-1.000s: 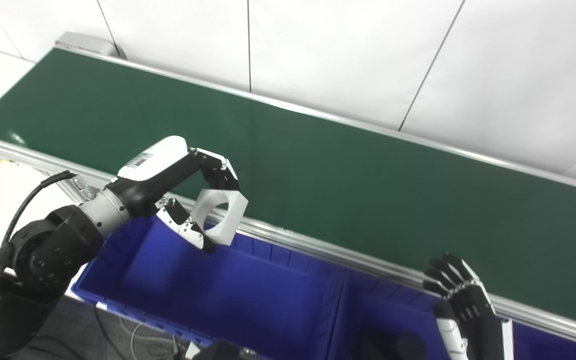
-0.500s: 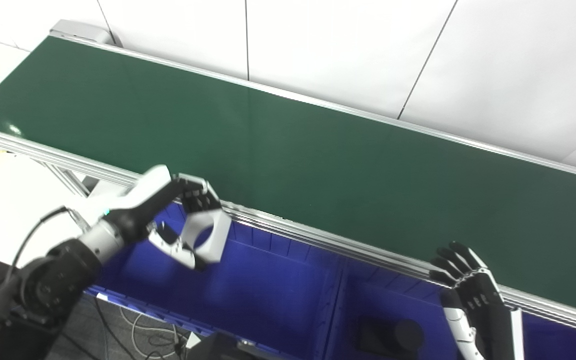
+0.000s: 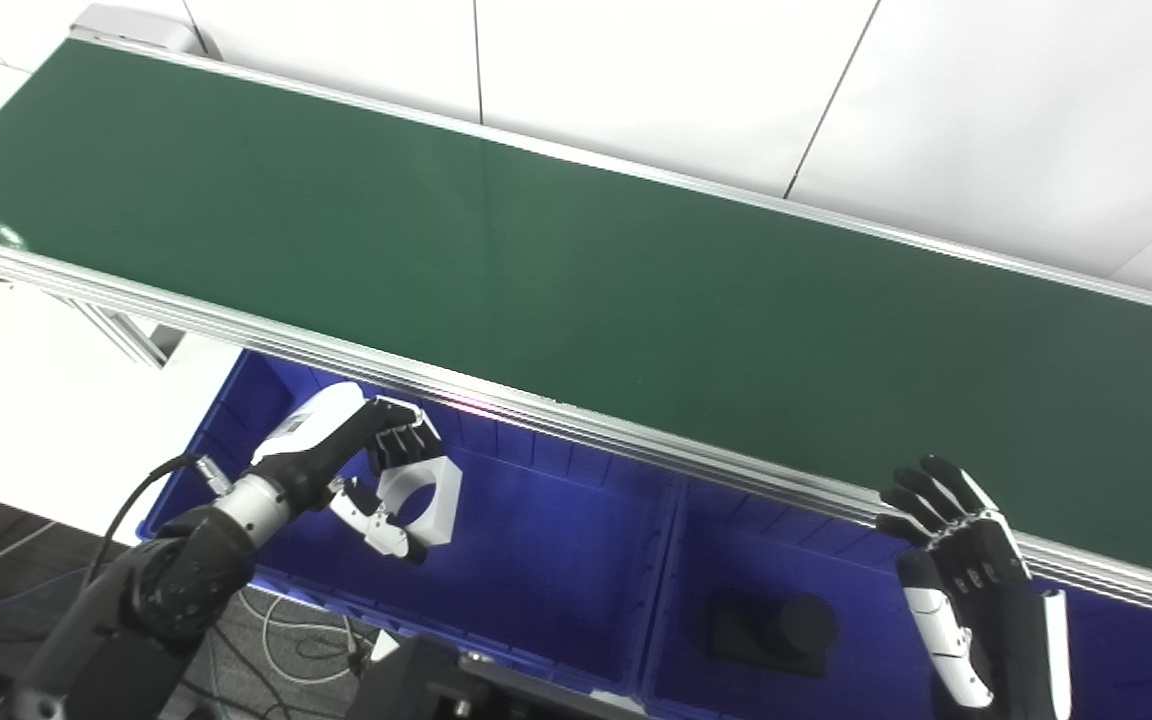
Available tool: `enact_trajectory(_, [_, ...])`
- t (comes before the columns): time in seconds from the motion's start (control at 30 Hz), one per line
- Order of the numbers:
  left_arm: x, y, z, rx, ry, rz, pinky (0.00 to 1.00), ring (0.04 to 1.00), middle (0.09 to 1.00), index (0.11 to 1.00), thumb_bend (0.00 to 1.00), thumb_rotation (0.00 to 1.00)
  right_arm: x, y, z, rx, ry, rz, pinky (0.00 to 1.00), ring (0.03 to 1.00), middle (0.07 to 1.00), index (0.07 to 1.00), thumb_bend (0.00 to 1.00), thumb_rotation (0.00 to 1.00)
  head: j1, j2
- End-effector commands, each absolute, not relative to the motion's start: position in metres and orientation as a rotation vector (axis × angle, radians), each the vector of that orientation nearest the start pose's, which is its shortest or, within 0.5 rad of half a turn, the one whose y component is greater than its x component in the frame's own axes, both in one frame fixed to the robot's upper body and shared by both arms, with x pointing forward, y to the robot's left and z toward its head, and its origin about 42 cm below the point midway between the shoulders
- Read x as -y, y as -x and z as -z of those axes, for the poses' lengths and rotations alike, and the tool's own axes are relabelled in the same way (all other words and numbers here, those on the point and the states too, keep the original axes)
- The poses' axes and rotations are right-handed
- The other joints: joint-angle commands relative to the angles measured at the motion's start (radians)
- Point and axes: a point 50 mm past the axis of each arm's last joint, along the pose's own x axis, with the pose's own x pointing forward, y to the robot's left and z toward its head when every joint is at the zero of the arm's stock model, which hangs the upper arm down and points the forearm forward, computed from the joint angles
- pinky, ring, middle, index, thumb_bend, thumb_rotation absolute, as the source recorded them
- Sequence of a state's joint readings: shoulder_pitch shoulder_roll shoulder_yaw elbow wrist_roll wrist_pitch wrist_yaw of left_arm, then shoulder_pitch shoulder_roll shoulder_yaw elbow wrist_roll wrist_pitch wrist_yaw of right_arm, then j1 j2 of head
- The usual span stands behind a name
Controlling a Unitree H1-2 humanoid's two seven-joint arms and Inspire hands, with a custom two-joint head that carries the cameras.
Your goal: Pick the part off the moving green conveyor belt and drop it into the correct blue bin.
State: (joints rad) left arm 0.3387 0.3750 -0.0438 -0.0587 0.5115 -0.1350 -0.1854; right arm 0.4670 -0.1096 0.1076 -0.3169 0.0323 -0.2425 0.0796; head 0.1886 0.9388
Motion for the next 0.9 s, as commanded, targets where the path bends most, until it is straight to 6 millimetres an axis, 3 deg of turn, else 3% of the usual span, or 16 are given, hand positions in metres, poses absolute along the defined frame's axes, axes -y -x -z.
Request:
enact_trajectory(0.0, [-0.322,-0.163,-0.060,-0.184,-0.861,0.312,0.39,0.409,0.453,0.503,0.53,0.00,0.229,-0.132,-0.114,0.125,0.047,-0.111,0.66,0.745,0.777,0.823,0.54,0.56,0.000,0.000])
enact_trajectory(0.33, [-0.327,-0.162,-0.064,-0.193,-0.905,0.293,0.28,0.322,0.414,0.502,0.52,0.00,0.222,-0.134,-0.112,0.132,0.042,-0.115,0.66,0.740,0.772,0.815,0.55,0.56,0.005,-0.003])
enact_trajectory(0.53, [-0.330,-0.162,-0.070,-0.178,-0.905,0.301,0.29,0.337,0.422,0.509,0.52,0.00,0.221,-0.134,-0.112,0.134,0.040,-0.113,0.65,0.738,0.772,0.815,0.54,0.56,0.006,-0.004])
enact_trajectory(0.6, [-0.331,-0.162,-0.071,-0.177,-0.910,0.304,0.33,0.376,0.433,0.511,0.52,0.00,0.220,-0.134,-0.112,0.134,0.040,-0.112,0.65,0.737,0.770,0.814,0.54,0.56,0.008,-0.006])
enact_trajectory(0.67, [-0.330,-0.162,-0.074,-0.181,-0.925,0.308,0.45,0.486,0.472,0.503,0.52,0.00,0.220,-0.134,-0.112,0.135,0.041,-0.113,0.65,0.738,0.771,0.816,0.54,0.57,0.010,-0.006])
enact_trajectory(0.73, [-0.330,-0.161,-0.077,-0.182,-0.928,0.314,0.62,0.655,0.654,0.499,0.52,0.05,0.220,-0.134,-0.112,0.134,0.038,-0.112,0.65,0.738,0.772,0.817,0.53,0.56,0.011,-0.006])
enact_trajectory(0.77, [-0.331,-0.161,-0.078,-0.184,-0.927,0.317,0.64,0.697,0.706,0.629,0.69,0.15,0.219,-0.134,-0.112,0.133,0.037,-0.111,0.65,0.736,0.771,0.816,0.54,0.56,0.011,-0.006])
enact_trajectory(0.8, [-0.331,-0.160,-0.078,-0.197,-0.920,0.322,0.66,0.718,0.733,0.695,0.78,0.21,0.219,-0.134,-0.112,0.133,0.035,-0.110,0.65,0.735,0.770,0.816,0.54,0.56,0.010,-0.006])
enact_trajectory(0.83, [-0.332,-0.160,-0.079,-0.204,-0.920,0.327,0.71,0.794,0.818,0.815,0.88,0.35,0.219,-0.134,-0.112,0.133,0.035,-0.110,0.65,0.736,0.770,0.816,0.54,0.56,0.010,-0.006])
enact_trajectory(0.87, [-0.333,-0.160,-0.079,-0.218,-0.927,0.328,0.71,0.800,0.825,0.824,0.89,0.37,0.219,-0.134,-0.112,0.133,0.037,-0.110,0.65,0.736,0.771,0.816,0.54,0.56,0.009,-0.007])
